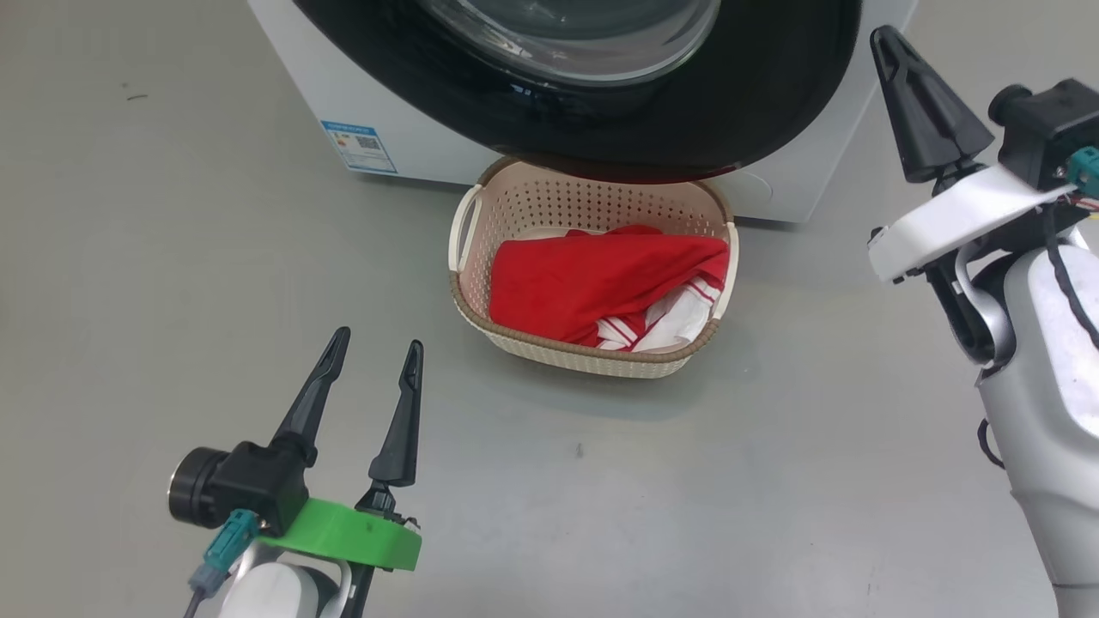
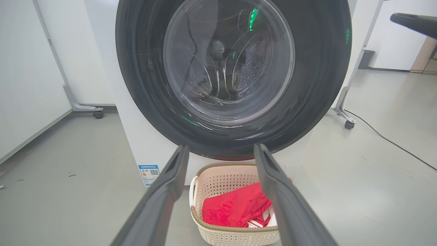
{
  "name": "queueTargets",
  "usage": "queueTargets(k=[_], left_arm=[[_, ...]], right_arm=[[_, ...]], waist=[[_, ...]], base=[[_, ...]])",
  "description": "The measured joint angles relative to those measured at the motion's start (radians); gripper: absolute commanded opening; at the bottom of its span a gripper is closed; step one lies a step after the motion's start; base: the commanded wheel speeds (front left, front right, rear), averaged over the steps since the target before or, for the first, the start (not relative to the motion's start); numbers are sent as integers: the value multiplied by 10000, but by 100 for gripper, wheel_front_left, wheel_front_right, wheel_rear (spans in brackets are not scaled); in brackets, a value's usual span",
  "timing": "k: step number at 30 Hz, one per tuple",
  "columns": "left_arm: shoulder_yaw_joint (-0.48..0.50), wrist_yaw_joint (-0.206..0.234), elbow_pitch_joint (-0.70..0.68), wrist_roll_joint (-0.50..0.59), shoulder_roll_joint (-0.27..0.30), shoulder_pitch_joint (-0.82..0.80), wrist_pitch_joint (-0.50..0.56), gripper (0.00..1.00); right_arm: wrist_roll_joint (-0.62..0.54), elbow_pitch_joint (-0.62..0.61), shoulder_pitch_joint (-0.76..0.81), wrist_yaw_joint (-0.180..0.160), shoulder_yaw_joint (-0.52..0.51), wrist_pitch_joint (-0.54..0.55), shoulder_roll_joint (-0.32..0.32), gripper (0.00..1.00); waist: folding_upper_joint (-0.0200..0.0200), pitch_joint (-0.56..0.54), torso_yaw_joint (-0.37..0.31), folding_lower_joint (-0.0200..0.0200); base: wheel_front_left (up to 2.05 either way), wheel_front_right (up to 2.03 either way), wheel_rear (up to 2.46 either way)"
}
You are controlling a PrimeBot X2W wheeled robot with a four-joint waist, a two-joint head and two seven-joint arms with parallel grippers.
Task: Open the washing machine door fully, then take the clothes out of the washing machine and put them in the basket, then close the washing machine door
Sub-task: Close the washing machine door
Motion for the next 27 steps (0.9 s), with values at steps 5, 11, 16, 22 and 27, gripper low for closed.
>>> queueTargets(k=[5, 11, 16, 22, 27], left_arm=[[-151, -107, 56, 25, -138, -348, -25, 100], [-182, -117, 107, 23, -167, -494, -27, 100], [-211, -128, 117, 23, -188, -655, -27, 100], [-347, -211, 153, 33, -211, -872, -27, 100], [-556, -299, 215, 42, -240, -997, -27, 100]], right_arm=[[140, 545, -868, 2, 88, 157, -286, 0], [265, 1074, -1542, 2, 213, 171, -468, 0], [395, 1446, -2097, 4, 453, 259, -654, 0], [491, 1931, -2632, 4, 608, 286, -880, 0], [583, 2238, -3093, 8, 729, 288, -1026, 0]], waist=[[0, 351, 449, 0], [0, 592, 841, 0], [0, 763, 1061, 0], [0, 940, 1246, 0], [0, 1081, 1402, 0]], base=[[0, 0, 0], [0, 0, 0], [0, 0, 0], [0, 0, 0], [0, 0, 0]])
